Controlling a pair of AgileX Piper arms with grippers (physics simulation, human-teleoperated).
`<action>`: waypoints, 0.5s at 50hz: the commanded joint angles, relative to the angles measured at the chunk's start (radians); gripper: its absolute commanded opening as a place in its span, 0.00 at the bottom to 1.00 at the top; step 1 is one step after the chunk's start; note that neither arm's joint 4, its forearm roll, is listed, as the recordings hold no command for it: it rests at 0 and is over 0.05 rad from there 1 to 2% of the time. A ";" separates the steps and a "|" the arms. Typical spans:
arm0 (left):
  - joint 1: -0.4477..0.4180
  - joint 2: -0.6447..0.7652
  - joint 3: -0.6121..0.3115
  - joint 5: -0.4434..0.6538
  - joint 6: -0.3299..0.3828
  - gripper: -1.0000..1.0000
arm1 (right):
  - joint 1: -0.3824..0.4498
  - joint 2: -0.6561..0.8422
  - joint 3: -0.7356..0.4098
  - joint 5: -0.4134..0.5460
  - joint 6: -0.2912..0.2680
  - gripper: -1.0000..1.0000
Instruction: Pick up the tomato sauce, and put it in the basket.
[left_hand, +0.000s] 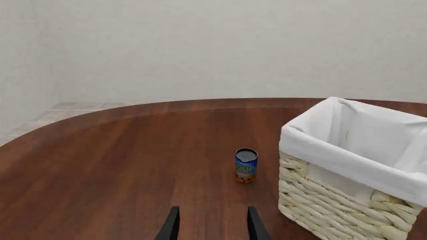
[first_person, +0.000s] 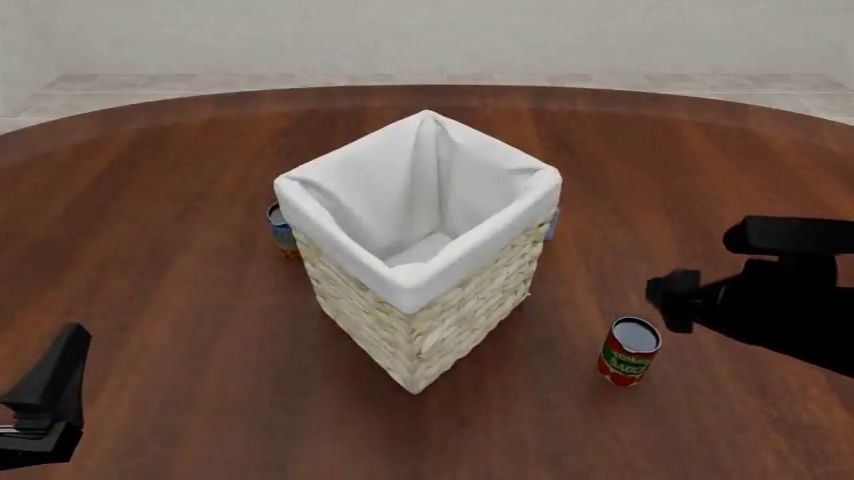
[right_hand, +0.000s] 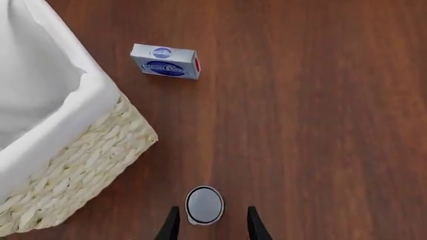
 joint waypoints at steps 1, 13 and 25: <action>0.000 0.000 0.000 0.000 0.000 1.00 | 0.005 0.021 0.039 -0.025 0.009 1.00; 0.000 0.000 0.000 0.000 0.000 1.00 | 0.035 0.083 0.068 -0.095 0.019 1.00; 0.000 0.000 0.000 0.000 0.000 1.00 | 0.041 0.125 0.096 -0.148 0.020 1.00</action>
